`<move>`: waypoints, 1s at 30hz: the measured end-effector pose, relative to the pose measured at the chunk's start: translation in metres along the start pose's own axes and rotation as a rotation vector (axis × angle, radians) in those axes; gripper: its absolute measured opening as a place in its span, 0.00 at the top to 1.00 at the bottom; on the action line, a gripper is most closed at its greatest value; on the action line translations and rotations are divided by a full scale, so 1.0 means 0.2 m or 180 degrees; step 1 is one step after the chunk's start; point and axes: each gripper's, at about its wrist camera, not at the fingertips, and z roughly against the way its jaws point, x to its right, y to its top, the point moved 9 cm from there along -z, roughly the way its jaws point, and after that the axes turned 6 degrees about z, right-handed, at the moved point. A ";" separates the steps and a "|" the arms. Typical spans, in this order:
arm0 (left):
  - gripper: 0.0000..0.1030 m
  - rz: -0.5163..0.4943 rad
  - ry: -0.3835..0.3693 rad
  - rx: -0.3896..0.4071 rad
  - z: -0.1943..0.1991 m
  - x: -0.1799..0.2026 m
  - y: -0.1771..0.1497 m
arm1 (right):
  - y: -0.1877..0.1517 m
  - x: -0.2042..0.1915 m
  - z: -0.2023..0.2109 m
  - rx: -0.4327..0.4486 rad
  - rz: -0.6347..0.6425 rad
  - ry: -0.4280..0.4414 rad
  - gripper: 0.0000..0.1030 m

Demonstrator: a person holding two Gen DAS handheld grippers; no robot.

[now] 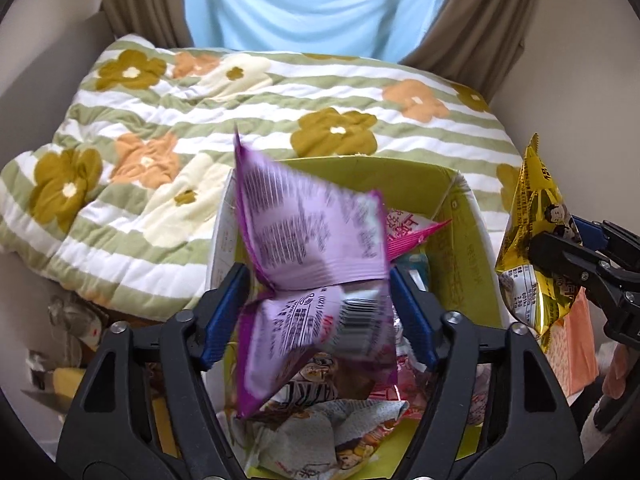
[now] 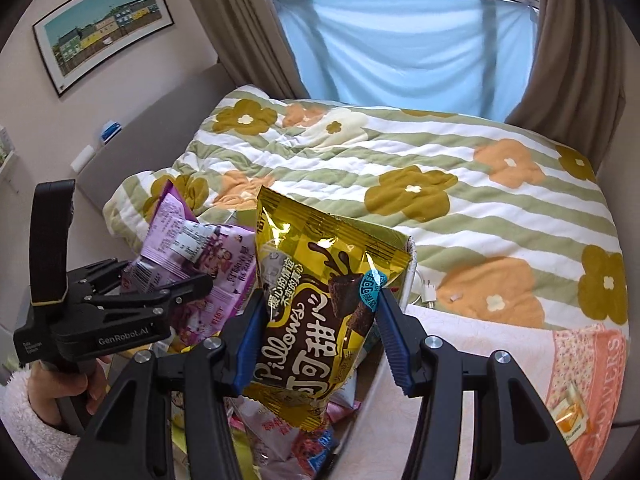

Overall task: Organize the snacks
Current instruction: 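Carry both bags to the box and open both grippers to drop them, then move both grippers to the chiffon-cake pack and green cracker pack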

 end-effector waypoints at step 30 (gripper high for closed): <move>0.00 0.0287 0.0178 0.0106 0.20 -0.16 -0.28 | -0.16 -0.09 -0.15 -0.0095 0.0003 -0.0001 0.19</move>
